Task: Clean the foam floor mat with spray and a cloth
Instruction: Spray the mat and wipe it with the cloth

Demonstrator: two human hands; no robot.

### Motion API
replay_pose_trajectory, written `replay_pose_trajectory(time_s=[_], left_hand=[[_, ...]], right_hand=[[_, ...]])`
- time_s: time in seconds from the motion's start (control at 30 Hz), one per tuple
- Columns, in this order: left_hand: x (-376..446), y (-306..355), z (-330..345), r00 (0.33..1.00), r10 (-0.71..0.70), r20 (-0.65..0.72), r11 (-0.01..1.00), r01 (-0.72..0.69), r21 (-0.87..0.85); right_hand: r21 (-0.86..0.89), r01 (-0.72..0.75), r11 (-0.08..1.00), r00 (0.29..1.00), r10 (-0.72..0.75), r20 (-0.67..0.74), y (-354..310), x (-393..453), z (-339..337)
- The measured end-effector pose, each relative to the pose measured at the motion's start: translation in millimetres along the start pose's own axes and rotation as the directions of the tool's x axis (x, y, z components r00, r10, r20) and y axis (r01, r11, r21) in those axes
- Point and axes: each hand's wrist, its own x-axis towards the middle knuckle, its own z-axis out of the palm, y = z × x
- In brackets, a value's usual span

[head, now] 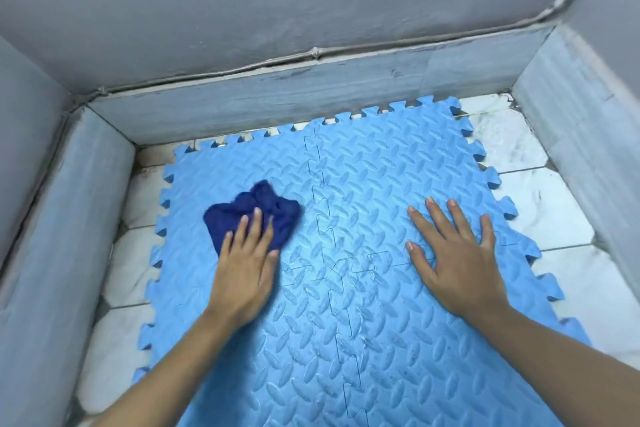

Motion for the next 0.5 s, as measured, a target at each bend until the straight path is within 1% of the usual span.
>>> replay_pose_trajectory(time_s=[0.03,0.07,0.1,0.13,0.17,0.23,0.27,0.33,0.4,0.47,0.5], left_hand=[[-13.8,30.0,5.9,0.994,0.104,0.041,0.994,-0.103,-0.018],[-16.4,55.8,10.0,0.982,0.174,0.067,0.984,-0.171,-0.050],[-5.2,77.3,13.8,0.976,0.207,0.063,0.977,-0.203,-0.072],[17.5,94.6,16.4,0.979,0.201,0.040,0.978,-0.198,-0.071],[48.2,106.1,19.1,0.987,0.159,0.023,0.986,-0.157,-0.060],[114.7,119.6,15.2,0.998,0.052,0.024,0.997,-0.050,-0.054],[140.9,119.6,10.9,0.999,-0.003,0.047,0.998,0.006,-0.065],[171.5,98.7,1.5,0.990,-0.096,0.101,0.991,0.105,-0.086],[171.0,52.7,-6.2,0.978,-0.175,0.112,0.981,0.183,-0.060],[137.8,-1.8,-13.7,0.966,-0.243,0.086,0.968,0.248,-0.046],[110.7,-25.1,-17.0,0.964,-0.252,0.083,0.966,0.255,-0.039]], right_hand=[[-0.005,0.002,1.000,1.000,-0.002,-0.001,-0.1,-0.3,0.2],[-0.006,0.003,1.000,1.000,-0.003,-0.006,-0.3,-0.7,0.4],[-0.004,0.001,1.000,1.000,-0.001,-0.014,-0.2,-0.5,0.7],[-0.001,-0.001,1.000,1.000,0.001,-0.021,0.0,0.5,0.9],[-0.002,0.000,1.000,1.000,0.000,-0.027,-0.1,1.4,1.7],[0.008,0.000,1.000,0.999,0.000,-0.036,1.2,2.1,3.0],[0.021,-0.003,1.000,0.999,0.003,-0.039,1.8,1.3,3.2],[0.045,-0.004,0.999,0.999,0.005,-0.036,1.5,0.9,3.0],[0.057,-0.004,0.998,0.999,0.005,-0.032,1.4,0.9,2.8],[0.061,-0.010,0.998,1.000,0.011,-0.028,1.1,0.9,2.7],[0.057,-0.010,0.998,1.000,0.012,-0.028,0.6,0.5,2.1]])
